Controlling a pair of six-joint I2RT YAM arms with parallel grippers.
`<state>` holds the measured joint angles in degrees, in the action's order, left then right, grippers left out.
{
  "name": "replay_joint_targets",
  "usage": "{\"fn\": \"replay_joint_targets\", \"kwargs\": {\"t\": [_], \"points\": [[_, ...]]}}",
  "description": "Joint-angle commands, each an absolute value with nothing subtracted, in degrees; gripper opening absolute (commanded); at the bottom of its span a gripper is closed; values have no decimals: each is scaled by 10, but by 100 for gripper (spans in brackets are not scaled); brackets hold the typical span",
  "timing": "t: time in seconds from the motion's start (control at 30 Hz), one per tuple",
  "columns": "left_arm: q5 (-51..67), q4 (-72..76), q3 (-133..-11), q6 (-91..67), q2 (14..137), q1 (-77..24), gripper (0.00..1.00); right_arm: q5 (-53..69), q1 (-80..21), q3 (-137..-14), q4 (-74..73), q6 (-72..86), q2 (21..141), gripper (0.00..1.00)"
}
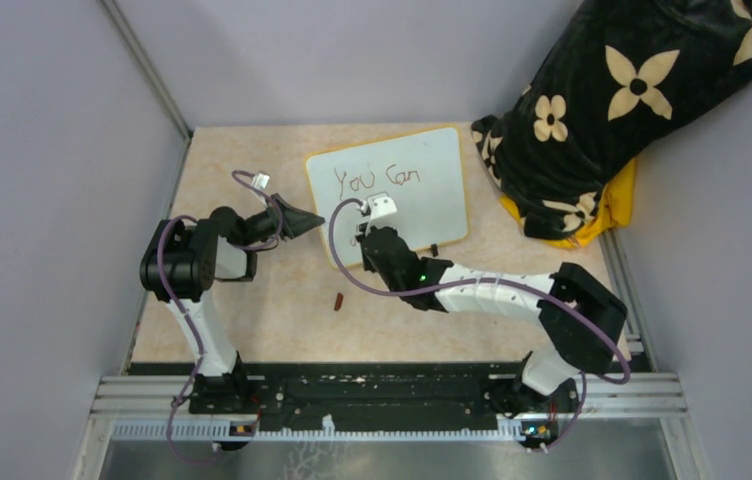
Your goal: Write a sentence on the whiteboard
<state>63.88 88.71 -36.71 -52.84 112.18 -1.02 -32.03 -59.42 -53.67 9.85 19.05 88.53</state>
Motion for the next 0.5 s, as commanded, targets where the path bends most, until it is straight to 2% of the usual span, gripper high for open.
{"fn": "replay_joint_targets", "kwargs": {"t": [0.0, 0.17, 0.47], "points": [[650, 1026, -361, -532, 1135, -22, 0, -318, -582, -515, 142, 181, 825, 0], [651, 1027, -360, -531, 1135, -22, 0, -317, -582, -485, 158, 181, 787, 0], [651, 1024, -359, -528, 1134, -23, 0, -309, -577, -500, 159, 185, 802, 0]]}}
